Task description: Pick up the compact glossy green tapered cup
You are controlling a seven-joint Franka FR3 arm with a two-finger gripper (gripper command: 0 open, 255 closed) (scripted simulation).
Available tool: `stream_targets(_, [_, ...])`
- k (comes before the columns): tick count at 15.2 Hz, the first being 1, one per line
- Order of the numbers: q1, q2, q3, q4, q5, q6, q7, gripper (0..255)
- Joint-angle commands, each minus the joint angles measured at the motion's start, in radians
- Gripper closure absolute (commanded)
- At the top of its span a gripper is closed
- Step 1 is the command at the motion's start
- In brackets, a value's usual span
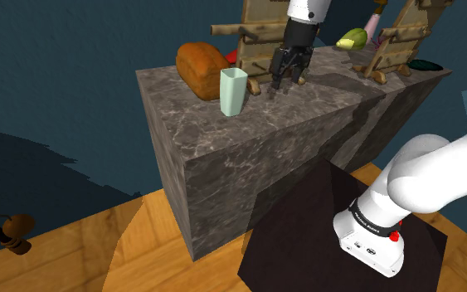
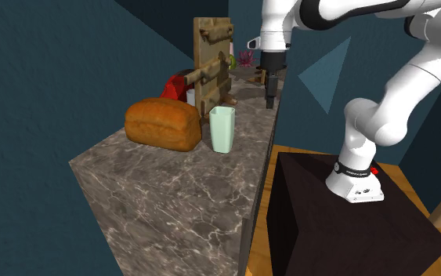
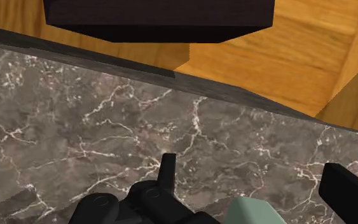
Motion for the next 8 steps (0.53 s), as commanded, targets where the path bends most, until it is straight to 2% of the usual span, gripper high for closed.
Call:
stream_targets(1, [0.004,0.074,0.025,0.072,-0.004,0.002,0.032,0])
stream_targets(8, [0.021,0.35,0.108,0.361,-0.053,-0.02,0.152,0])
